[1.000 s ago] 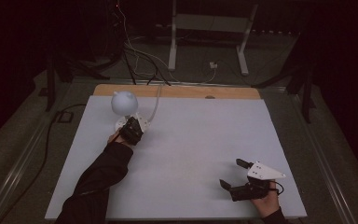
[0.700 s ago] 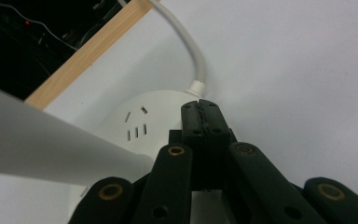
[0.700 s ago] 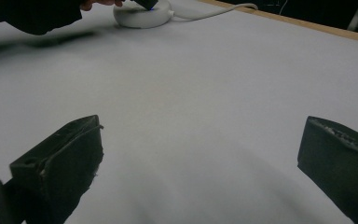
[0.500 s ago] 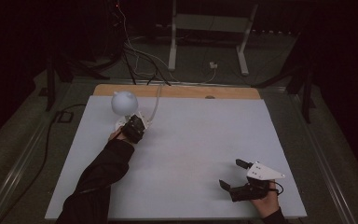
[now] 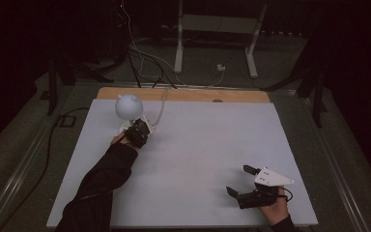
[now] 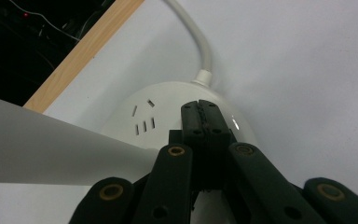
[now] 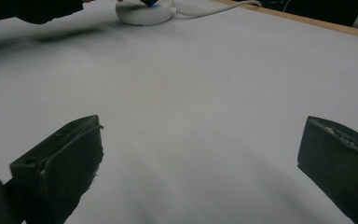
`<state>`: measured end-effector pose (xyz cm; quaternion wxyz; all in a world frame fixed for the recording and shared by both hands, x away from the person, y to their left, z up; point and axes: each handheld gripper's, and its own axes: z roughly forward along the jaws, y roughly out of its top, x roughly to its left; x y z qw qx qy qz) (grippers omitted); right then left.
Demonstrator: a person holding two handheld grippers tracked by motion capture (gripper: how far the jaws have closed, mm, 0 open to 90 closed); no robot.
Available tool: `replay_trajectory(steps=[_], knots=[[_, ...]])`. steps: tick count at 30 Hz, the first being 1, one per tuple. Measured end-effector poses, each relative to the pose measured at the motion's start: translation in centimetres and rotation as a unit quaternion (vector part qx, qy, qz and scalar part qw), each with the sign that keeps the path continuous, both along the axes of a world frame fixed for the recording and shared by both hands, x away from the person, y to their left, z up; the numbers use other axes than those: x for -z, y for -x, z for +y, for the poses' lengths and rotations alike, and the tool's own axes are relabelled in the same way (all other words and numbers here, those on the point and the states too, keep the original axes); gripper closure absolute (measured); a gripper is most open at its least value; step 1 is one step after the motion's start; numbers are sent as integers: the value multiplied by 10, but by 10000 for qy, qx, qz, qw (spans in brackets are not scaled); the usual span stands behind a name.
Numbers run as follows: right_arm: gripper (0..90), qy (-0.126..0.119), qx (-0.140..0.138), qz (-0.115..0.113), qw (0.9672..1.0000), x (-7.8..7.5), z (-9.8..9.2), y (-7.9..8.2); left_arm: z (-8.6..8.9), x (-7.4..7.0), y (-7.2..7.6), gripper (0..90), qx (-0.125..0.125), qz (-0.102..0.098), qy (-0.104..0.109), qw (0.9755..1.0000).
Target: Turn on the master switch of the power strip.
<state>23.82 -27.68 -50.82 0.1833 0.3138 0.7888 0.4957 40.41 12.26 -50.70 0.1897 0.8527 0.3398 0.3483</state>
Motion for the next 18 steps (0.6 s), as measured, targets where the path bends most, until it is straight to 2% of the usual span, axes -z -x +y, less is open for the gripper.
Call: replay_trajectory(steps=[1, 3, 5, 10, 12, 14, 15, 18], knots=[[0, 5, 3, 10, 10000, 0, 0, 0, 0, -1, -1, 900, 29, 52, -19, 10000], [0, 11, -3, 16, 10000, 1, 1, -1, 1, -2, -3, 900, 87, 129, 100, 9998], [0, 21, -9, 11, 10000, 1, 1, -1, 0, -2, -2, 900, 201, 36, -66, 9998], [0, 18, -3, 15, 10000, 1, 0, -1, -2, -5, -8, 900, 96, 265, -60, 9996], [0, 22, -10, 8, 10000, 0, 1, -1, -4, -5, -8, 900, 175, 318, -232, 9991], [0, 15, -12, -2, 10000, 0, 1, 0, -10, -5, -8, 900, 225, 297, -594, 9975], [0, 16, -13, -4, 10000, 0, 1, 0, -12, -5, -8, 900, 178, 302, -609, 9975], [0, 0, -4, -25, 10000, -1, -1, 0, -9, -5, -8, 900, 154, 267, -434, 9986]])
